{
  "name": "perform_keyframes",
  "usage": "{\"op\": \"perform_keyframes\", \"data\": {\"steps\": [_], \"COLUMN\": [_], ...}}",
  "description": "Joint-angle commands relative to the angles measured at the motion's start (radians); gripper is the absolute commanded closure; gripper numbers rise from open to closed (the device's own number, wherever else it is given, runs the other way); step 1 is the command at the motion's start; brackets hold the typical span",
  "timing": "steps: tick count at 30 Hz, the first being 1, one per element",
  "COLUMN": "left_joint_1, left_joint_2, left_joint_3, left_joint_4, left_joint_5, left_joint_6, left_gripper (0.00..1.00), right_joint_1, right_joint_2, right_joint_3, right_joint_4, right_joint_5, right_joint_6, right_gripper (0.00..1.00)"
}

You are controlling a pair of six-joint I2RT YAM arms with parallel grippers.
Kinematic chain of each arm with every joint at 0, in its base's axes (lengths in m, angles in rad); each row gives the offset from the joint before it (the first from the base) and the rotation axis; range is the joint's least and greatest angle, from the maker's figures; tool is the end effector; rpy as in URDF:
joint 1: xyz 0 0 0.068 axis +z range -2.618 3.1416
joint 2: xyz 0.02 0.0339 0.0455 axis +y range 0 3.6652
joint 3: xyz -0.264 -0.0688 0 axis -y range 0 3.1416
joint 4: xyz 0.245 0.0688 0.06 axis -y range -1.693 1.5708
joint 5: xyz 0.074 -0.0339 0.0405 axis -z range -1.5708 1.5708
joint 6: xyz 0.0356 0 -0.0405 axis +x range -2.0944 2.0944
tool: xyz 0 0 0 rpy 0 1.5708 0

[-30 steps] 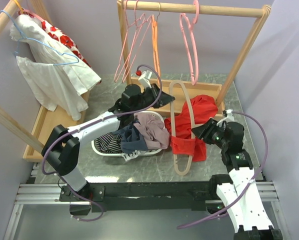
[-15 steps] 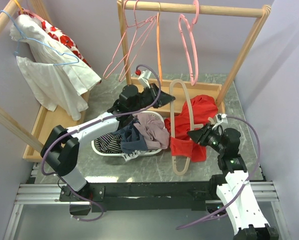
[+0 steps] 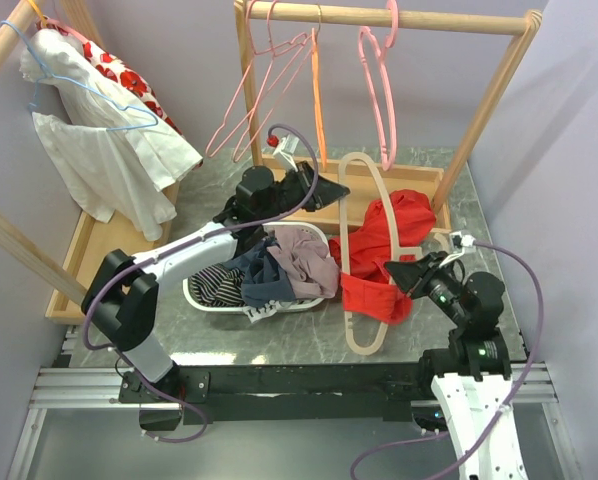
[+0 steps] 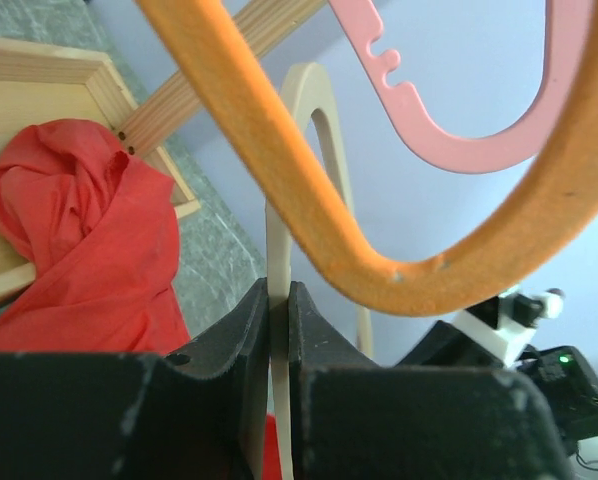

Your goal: Remove the tank top from the hanger

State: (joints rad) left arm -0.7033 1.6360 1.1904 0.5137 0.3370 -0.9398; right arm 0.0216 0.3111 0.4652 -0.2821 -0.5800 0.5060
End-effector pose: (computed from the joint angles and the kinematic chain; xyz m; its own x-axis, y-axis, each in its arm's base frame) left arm 0.2910 -0.2622 0.3328 -0.6654 -0.4349 -0.6068 0.5504 0.2632 -0.7923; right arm 0.1040 0.0218 0.2780 -0.3838 0.3972 -0.8336 -0.4293 0.7225 0.5419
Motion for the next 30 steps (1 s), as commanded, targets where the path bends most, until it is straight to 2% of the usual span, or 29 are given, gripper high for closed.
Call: {"op": "perform_keyframes", "data": {"steps": [1, 3, 6, 8, 10, 14, 19, 20, 21, 23, 25, 27, 28, 30], "left_joint_1": [-0.004, -0.004, -0.004, -0.004, -0.004, -0.005, -0.013, -0.015, -0.015, -0.015, -0.015, -0.015, -0.015, -0.015], "left_joint_2": [0.048, 0.067, 0.087, 0.102, 0.113, 0.128, 0.137, 0.137, 0.137, 0.137, 0.134, 0.128, 0.117, 0.107], "left_joint_3": [0.058, 0.064, 0.075, 0.083, 0.095, 0.103, 0.106, 0.106, 0.103, 0.104, 0.107, 0.106, 0.106, 0.109], "left_joint_4": [-0.070, -0.073, -0.069, -0.067, -0.066, -0.052, -0.052, -0.052, -0.049, -0.053, -0.053, -0.066, -0.076, -0.098], "left_joint_5": [0.026, 0.030, 0.033, 0.040, 0.043, 0.056, 0.057, 0.057, 0.056, 0.056, 0.066, 0.066, 0.068, 0.076], "left_joint_6": [0.022, 0.021, 0.012, 0.009, 0.004, -0.010, -0.014, -0.014, -0.016, -0.011, -0.010, 0.004, 0.010, 0.045], "left_gripper": [0.99, 0.99, 0.99, 0.99, 0.99, 0.99, 0.99, 0.99, 0.99, 0.99, 0.99, 0.61, 0.51, 0.38], "right_joint_1": [-0.003, -0.003, -0.002, -0.003, -0.003, -0.002, -0.003, -0.003, -0.002, -0.002, -0.003, -0.002, -0.002, -0.003], "right_joint_2": [-0.038, -0.024, -0.003, 0.008, 0.016, 0.034, 0.045, 0.048, 0.046, 0.052, 0.051, 0.045, 0.037, 0.036], "right_joint_3": [0.159, 0.196, 0.234, 0.248, 0.248, 0.247, 0.253, 0.254, 0.253, 0.256, 0.274, 0.296, 0.312, 0.329], "right_joint_4": [-0.034, -0.049, -0.063, -0.066, -0.063, -0.060, -0.068, -0.071, -0.071, -0.077, -0.094, -0.126, -0.134, -0.152], "right_joint_5": [0.025, 0.011, -0.020, -0.040, -0.060, -0.099, -0.116, -0.113, -0.112, -0.109, -0.063, -0.003, 0.094, 0.197], "right_joint_6": [-0.056, -0.067, -0.073, -0.077, -0.078, -0.072, -0.083, -0.089, -0.090, -0.102, -0.113, -0.147, -0.162, -0.217], "right_gripper": [1.00, 0.99, 0.93, 0.92, 0.87, 0.86, 0.79, 0.83, 0.93, 1.00, 1.00, 1.00, 1.00, 1.00]}}
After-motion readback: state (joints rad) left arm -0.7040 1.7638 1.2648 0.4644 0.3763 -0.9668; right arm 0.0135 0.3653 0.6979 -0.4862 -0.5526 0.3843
